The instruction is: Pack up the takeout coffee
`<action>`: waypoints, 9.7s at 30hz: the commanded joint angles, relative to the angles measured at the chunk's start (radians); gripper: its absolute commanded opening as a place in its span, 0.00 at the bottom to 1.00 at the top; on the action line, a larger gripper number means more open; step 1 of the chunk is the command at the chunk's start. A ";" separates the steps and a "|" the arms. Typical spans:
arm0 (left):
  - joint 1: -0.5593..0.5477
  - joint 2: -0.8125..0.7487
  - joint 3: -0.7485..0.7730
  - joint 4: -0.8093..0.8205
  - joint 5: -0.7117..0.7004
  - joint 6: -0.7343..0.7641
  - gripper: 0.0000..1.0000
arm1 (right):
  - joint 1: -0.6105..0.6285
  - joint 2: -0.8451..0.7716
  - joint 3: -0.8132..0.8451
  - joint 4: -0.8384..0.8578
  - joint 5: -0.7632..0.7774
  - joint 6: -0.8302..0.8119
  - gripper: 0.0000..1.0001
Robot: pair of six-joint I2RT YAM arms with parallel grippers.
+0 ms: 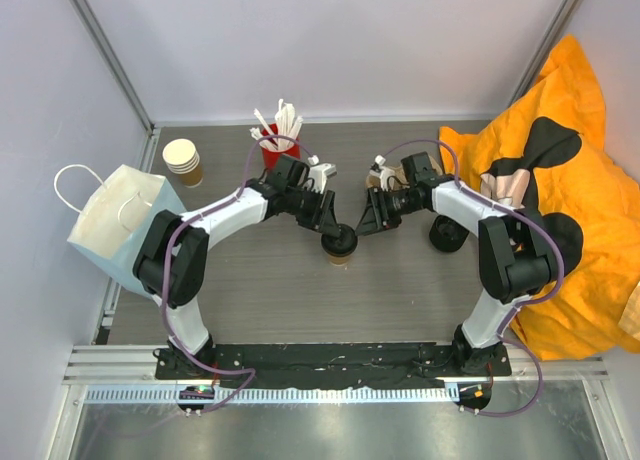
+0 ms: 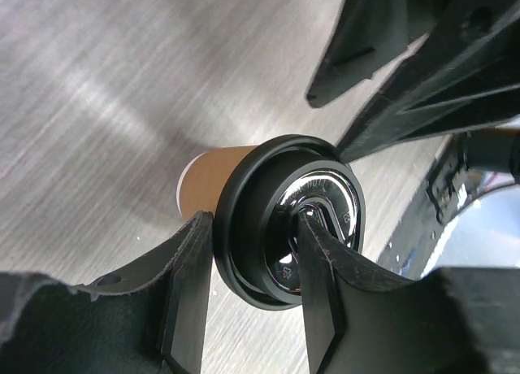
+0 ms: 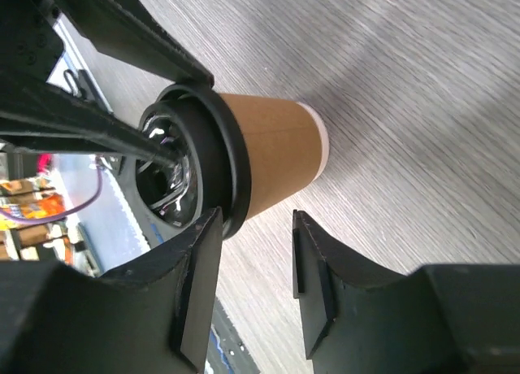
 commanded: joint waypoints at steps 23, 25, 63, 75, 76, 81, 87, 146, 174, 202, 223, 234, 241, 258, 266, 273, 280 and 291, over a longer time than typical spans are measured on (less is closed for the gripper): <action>0.034 0.047 -0.152 0.059 -0.436 -0.151 0.39 | -0.045 -0.073 -0.237 0.449 -0.216 0.310 0.43; 0.033 0.044 -0.155 0.063 -0.431 -0.152 0.39 | -0.045 -0.051 -0.219 0.457 -0.211 0.323 0.41; 0.034 0.033 -0.178 0.075 -0.413 -0.126 0.34 | -0.026 0.085 -0.128 0.379 -0.056 0.286 0.29; 0.033 0.026 -0.194 0.082 -0.414 -0.109 0.33 | -0.009 0.110 -0.038 0.237 0.038 0.203 0.33; 0.033 0.024 -0.195 0.082 -0.416 -0.108 0.33 | -0.022 0.104 -0.032 0.240 0.016 0.208 0.36; 0.033 0.026 -0.194 0.082 -0.411 -0.109 0.32 | -0.060 0.076 0.004 0.303 -0.055 0.272 0.38; 0.033 0.014 -0.197 0.085 -0.408 -0.106 0.32 | -0.062 0.084 -0.010 0.362 -0.071 0.318 0.38; 0.036 0.015 -0.157 0.057 -0.354 -0.102 0.32 | 0.046 0.078 0.291 -0.031 0.108 0.105 0.58; 0.123 0.003 -0.079 0.048 -0.187 -0.140 0.77 | 0.099 0.139 0.292 0.047 0.114 0.177 0.62; 0.226 -0.118 -0.134 0.235 0.089 -0.258 1.00 | 0.136 0.122 0.268 0.058 0.136 0.192 0.62; 0.312 -0.109 -0.197 0.132 0.038 -0.132 0.98 | 0.188 0.134 0.245 0.058 0.220 0.185 0.61; 0.296 -0.077 -0.201 0.151 0.051 -0.140 0.97 | 0.192 0.154 0.239 0.049 0.235 0.174 0.44; 0.284 -0.083 -0.211 0.166 0.087 -0.152 0.94 | 0.193 0.154 0.239 0.044 0.246 0.168 0.43; 0.261 -0.059 -0.229 0.095 -0.026 -0.074 0.58 | 0.202 0.159 0.240 0.033 0.274 0.154 0.42; 0.226 -0.014 -0.212 0.028 -0.155 -0.023 0.40 | 0.215 0.177 0.240 0.003 0.304 0.132 0.42; 0.180 0.043 -0.188 -0.032 -0.239 0.024 0.31 | 0.227 0.187 0.239 -0.017 0.330 0.114 0.42; 0.181 0.006 -0.139 -0.049 -0.184 0.029 0.43 | 0.228 0.170 0.252 -0.020 0.301 0.106 0.42; 0.218 -0.072 -0.027 -0.093 -0.042 0.038 0.70 | 0.222 0.119 0.318 -0.049 0.237 0.077 0.45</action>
